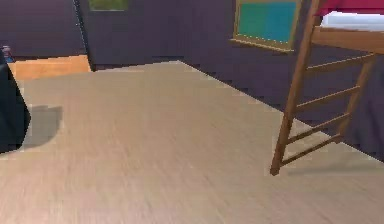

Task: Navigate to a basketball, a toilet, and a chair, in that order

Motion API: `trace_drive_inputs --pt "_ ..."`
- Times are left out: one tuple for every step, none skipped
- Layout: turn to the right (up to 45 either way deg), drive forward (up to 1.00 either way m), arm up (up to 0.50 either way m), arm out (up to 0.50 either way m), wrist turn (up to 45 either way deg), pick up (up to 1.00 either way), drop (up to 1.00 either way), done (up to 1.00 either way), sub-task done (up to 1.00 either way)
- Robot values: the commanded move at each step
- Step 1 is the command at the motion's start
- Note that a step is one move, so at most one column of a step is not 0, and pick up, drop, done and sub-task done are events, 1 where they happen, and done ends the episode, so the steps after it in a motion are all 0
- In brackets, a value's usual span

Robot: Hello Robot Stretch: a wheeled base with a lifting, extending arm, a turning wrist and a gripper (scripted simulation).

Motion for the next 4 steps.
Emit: trace_drive_inputs --pt "-33.0 0.0 0.0 0.0 0.0 0.0 0.0 0.0 0.0" --pt "0.0 1.0 0.0 0.0 0.0 0.0 0.0 0.0 0.0" --pt "0.0 1.0 0.0 0.0 0.0 0.0 0.0 0.0 0.0" --pt "0.0 1.0 0.0 0.0 0.0 0.0 0.0 0.0 0.0"
